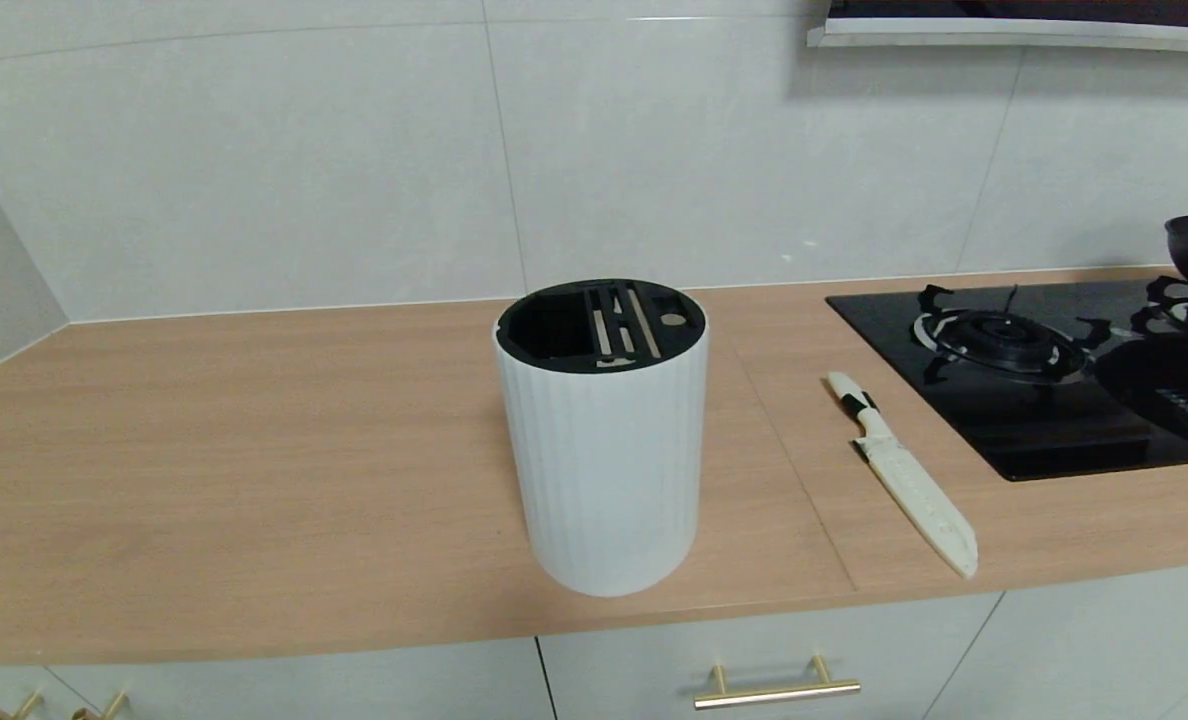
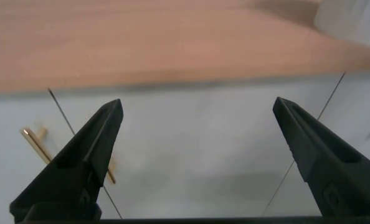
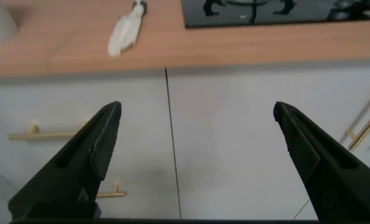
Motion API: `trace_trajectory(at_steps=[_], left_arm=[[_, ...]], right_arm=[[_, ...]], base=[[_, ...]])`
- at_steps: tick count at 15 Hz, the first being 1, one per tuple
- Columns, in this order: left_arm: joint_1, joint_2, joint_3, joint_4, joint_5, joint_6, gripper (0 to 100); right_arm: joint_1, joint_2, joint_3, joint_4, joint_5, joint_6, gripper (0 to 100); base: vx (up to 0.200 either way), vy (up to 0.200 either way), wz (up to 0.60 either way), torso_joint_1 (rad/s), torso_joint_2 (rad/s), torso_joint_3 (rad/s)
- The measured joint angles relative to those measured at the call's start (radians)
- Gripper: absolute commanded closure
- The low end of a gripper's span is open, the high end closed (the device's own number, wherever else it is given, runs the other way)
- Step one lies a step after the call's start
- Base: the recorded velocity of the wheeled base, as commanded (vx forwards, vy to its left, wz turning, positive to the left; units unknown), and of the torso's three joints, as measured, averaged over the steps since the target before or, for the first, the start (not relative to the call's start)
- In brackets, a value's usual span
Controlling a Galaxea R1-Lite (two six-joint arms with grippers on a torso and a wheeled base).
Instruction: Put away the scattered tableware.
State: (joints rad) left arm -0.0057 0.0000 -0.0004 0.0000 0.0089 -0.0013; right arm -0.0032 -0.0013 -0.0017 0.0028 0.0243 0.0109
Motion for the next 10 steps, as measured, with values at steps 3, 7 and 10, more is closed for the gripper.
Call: trace_trajectory(at_steps=[3,7,10], left_arm=[[0.000,0.000,0.000,0.000,0.000,0.000,0],[0.000,0.000,0.000,0.000,0.000,0.000,0],[0.000,0.000,0.000,0.001,0.000,0.000,0]], right_arm=[[0.000,0.000,0.000,0.000,0.000,0.000,0],[0.000,0.000,0.000,0.000,0.000,0.000,0],[0.000,0.000,0.000,0.000,0.000,0.001,0]], base=[[0.000,0.000,0.00,0.061,-0.13,-0.077],[0.000,0.000,0.00,0.000,0.00,0.000],[0.000,0.000,0.00,0.146,-0.32,-0.181]])
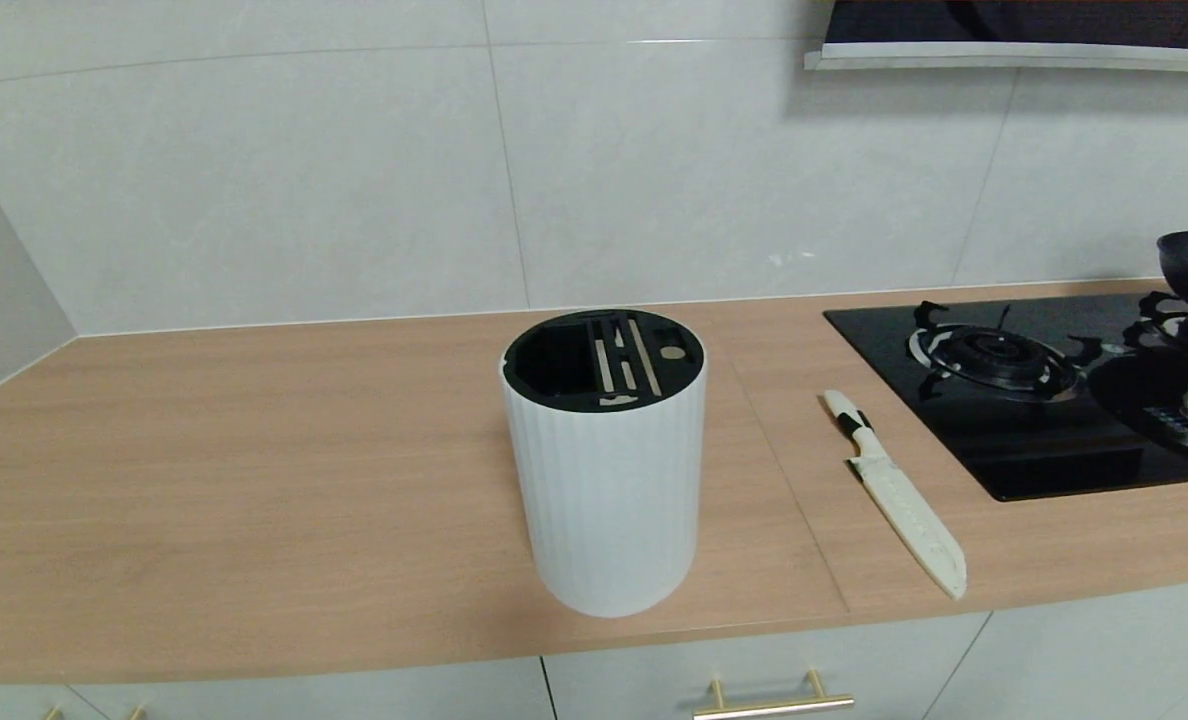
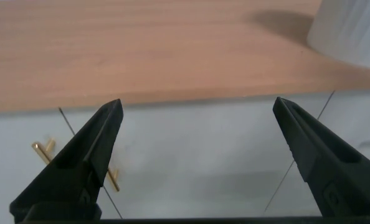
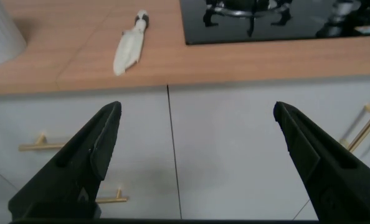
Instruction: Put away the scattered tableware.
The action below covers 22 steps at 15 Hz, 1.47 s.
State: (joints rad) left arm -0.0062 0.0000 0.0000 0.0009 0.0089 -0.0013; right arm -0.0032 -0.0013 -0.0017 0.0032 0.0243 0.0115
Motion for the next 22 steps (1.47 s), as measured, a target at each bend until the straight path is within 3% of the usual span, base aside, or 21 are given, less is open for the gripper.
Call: trace_trajectory(at_steps=[15,22], left_arm=[[0.000,0.000,0.000,0.000,0.000,0.000,0],[0.000,0.000,0.000,-0.001,0.000,0.000,0]], right_arm=[[0.000,0.000,0.000,0.000,0.000,0.001,0],[0.000,0.000,0.000,0.000,0.000,0.000,0]], base=[[0.000,0.000,0.00,0.247,-0.52,-0.280],[0.000,0.000,0.00,0.048,-0.10,-0.054]])
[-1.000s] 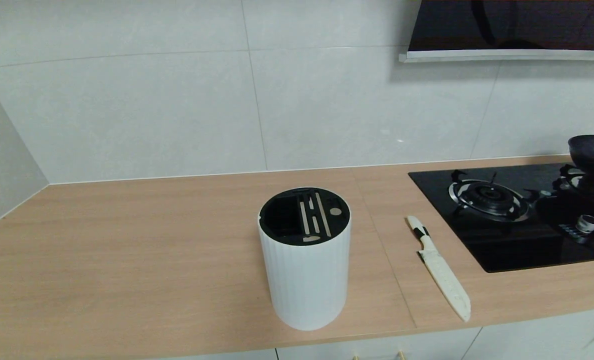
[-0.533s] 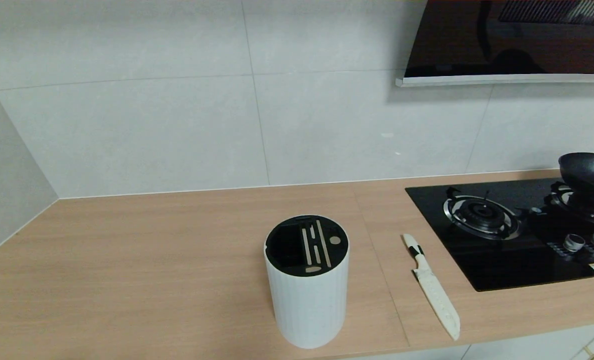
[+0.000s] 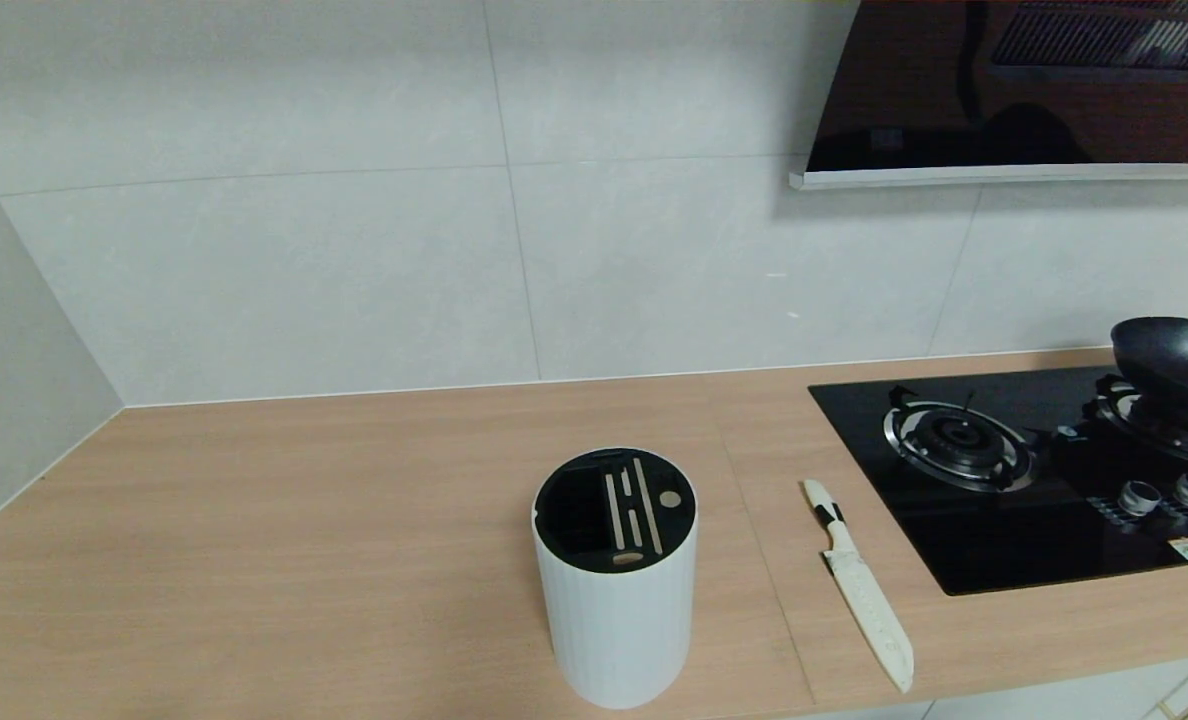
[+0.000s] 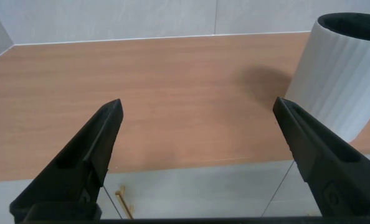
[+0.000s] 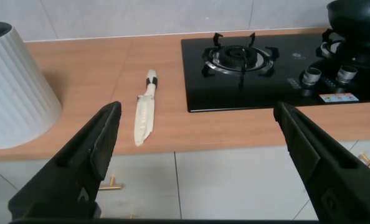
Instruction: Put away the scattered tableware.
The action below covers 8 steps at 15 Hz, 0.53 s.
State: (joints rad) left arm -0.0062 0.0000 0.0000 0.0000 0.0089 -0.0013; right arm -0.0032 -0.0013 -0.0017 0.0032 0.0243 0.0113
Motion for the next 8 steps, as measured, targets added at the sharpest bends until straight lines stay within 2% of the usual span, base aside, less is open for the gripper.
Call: trace_trajectory(at_steps=[8], left_arm=[[0.000,0.000,0.000,0.000,0.000,0.000,0]], right_arm=[[0.000,0.000,0.000,-0.001,0.003,-0.026,0]], base=[[0.000,0.000,0.00,0.000,0.00,0.000]])
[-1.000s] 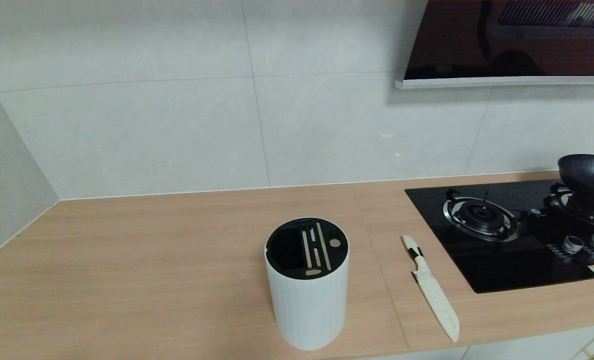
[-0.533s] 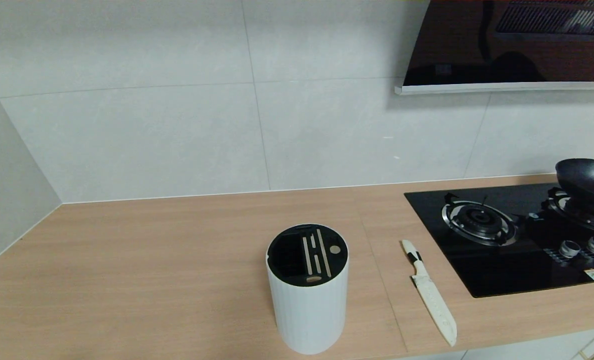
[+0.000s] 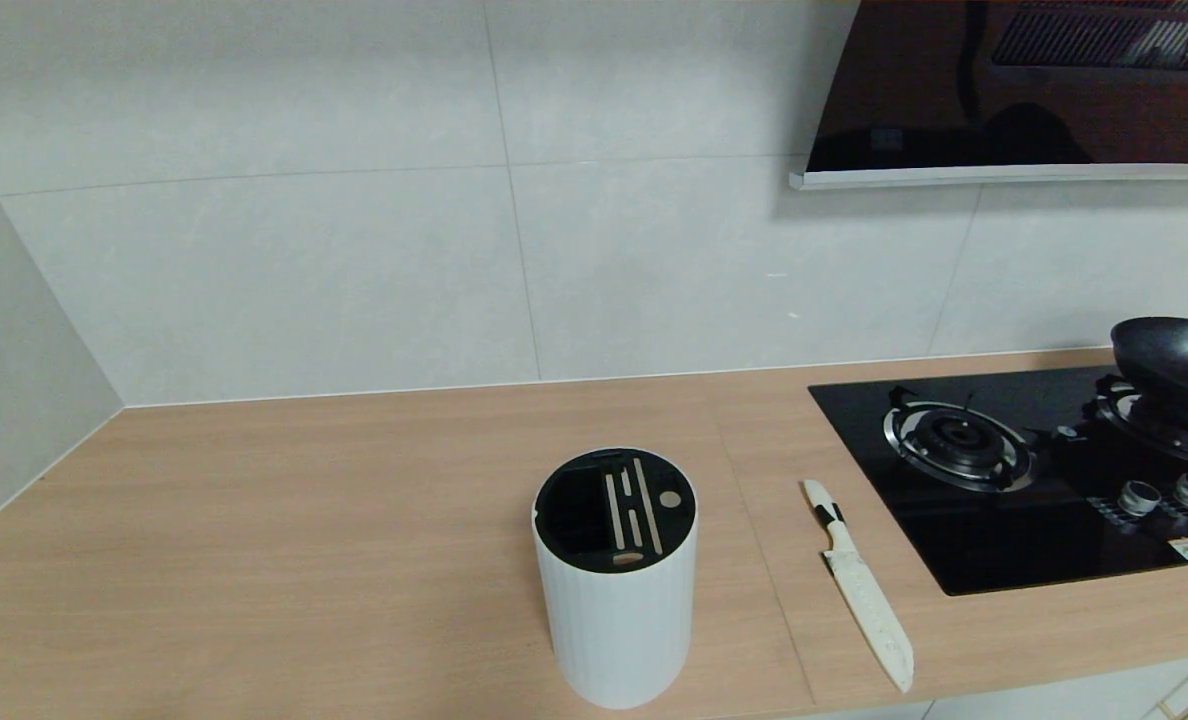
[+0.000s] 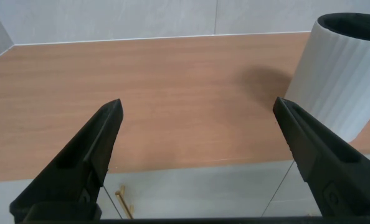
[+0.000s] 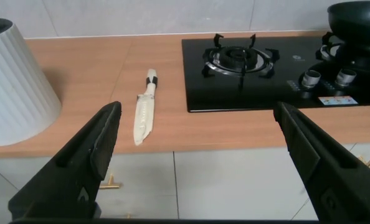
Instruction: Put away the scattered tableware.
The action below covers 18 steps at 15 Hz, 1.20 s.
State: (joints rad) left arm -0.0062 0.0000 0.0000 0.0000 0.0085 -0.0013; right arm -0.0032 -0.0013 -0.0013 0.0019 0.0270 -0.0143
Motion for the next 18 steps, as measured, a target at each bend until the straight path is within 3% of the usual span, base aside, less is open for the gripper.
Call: trace_trajectory(at_steps=[3,8,18], left_arm=[[0.000,0.000,0.000,0.000,0.000,0.000,0],[0.000,0.000,0.000,0.000,0.000,0.000,0],[0.000,0.000,0.000,0.000,0.000,0.000,0]], right_arm=[[0.000,0.000,-0.001,-0.007,0.006,-0.002,0],[0.007,0.070,-0.072,-0.041,0.123,0.016,0],[0.137,0.664,-0.286,-0.058,0.155,0.017,0]], base=[[0.000,0.000,0.00,0.000,0.00,0.000],[0.000,0.000,0.00,0.000,0.00,0.000],[0.000,0.000,0.00,0.000,0.00,0.000]])
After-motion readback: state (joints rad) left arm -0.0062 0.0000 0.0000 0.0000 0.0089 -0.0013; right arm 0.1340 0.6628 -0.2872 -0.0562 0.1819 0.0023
